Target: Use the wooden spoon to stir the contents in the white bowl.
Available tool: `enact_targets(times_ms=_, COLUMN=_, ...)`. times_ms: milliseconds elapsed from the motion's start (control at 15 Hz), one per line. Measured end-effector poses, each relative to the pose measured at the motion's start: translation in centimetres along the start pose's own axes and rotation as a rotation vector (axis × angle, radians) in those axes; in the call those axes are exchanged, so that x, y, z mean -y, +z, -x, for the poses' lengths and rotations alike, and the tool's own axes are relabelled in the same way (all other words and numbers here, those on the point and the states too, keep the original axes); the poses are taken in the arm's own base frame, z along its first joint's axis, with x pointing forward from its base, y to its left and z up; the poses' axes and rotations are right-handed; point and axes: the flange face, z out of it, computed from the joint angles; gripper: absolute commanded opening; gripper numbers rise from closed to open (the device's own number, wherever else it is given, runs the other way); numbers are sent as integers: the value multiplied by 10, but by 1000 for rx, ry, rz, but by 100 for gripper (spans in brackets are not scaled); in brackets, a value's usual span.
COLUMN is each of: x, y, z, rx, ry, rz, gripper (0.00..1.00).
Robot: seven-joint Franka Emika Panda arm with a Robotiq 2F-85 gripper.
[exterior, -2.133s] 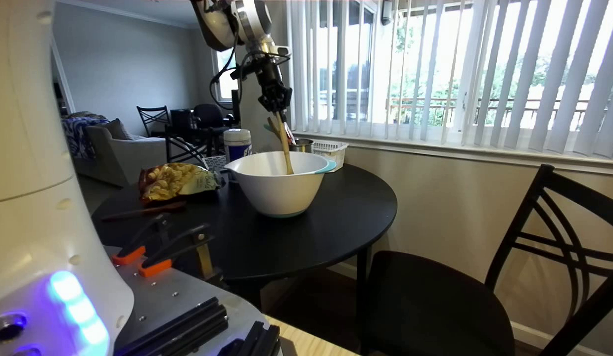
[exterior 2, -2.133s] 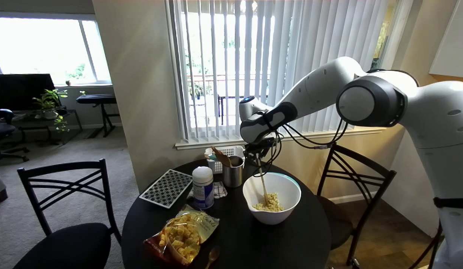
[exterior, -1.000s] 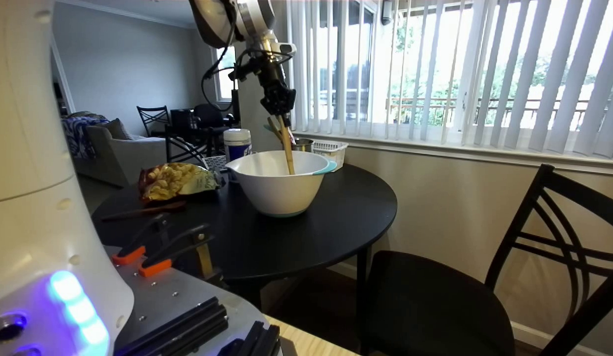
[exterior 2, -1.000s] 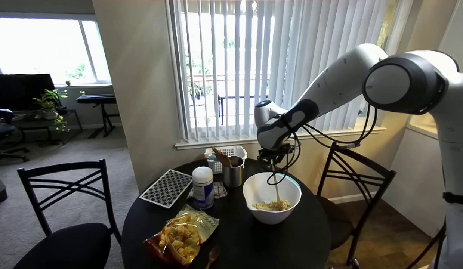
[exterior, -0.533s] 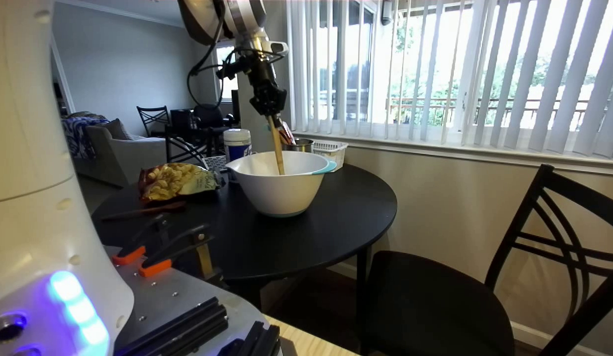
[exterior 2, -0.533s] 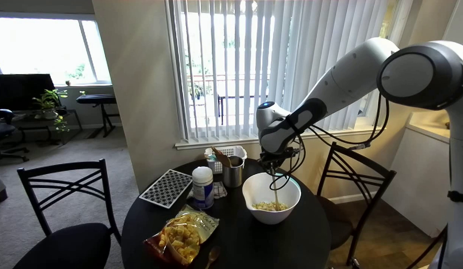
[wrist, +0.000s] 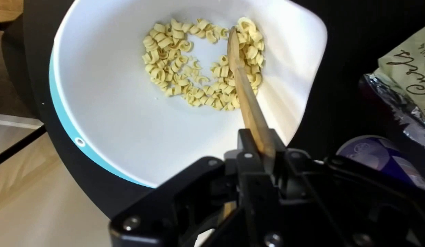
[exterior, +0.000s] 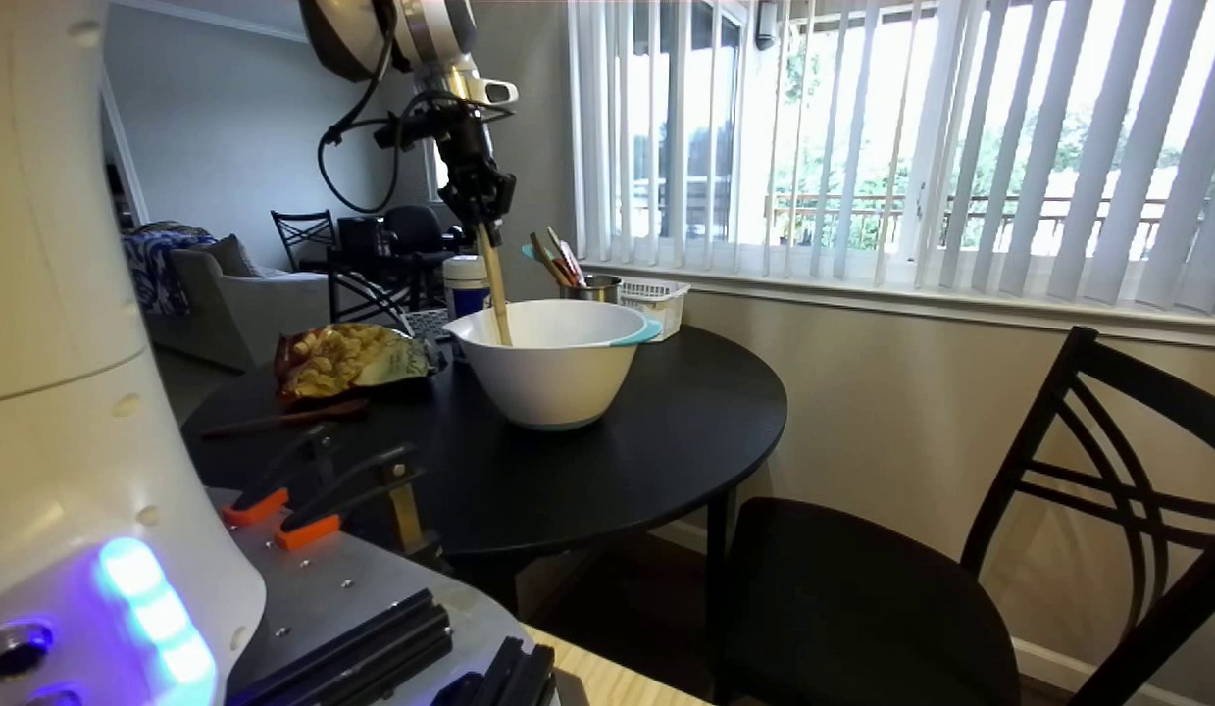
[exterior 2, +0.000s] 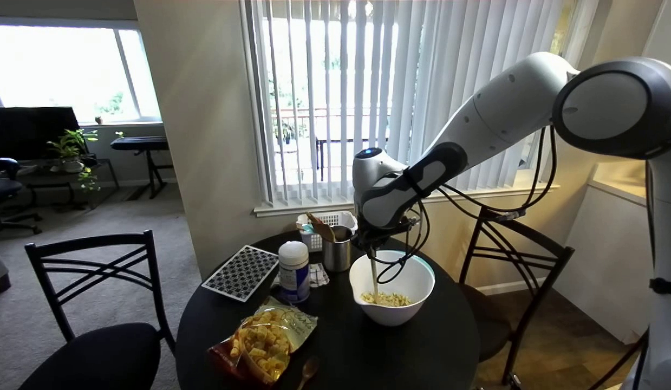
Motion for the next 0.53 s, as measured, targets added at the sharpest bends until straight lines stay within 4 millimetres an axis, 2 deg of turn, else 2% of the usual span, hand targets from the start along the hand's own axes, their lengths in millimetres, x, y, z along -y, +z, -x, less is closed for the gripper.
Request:
enact_targets(times_ms=267, x=18, y=-4, z=-7, rx=-13, ry=14, rz=-18, gripper=3)
enact_targets(times_ms=533, x=28, y=-8, z=-22, rx=-69, ry=82, rz=8, gripper=3)
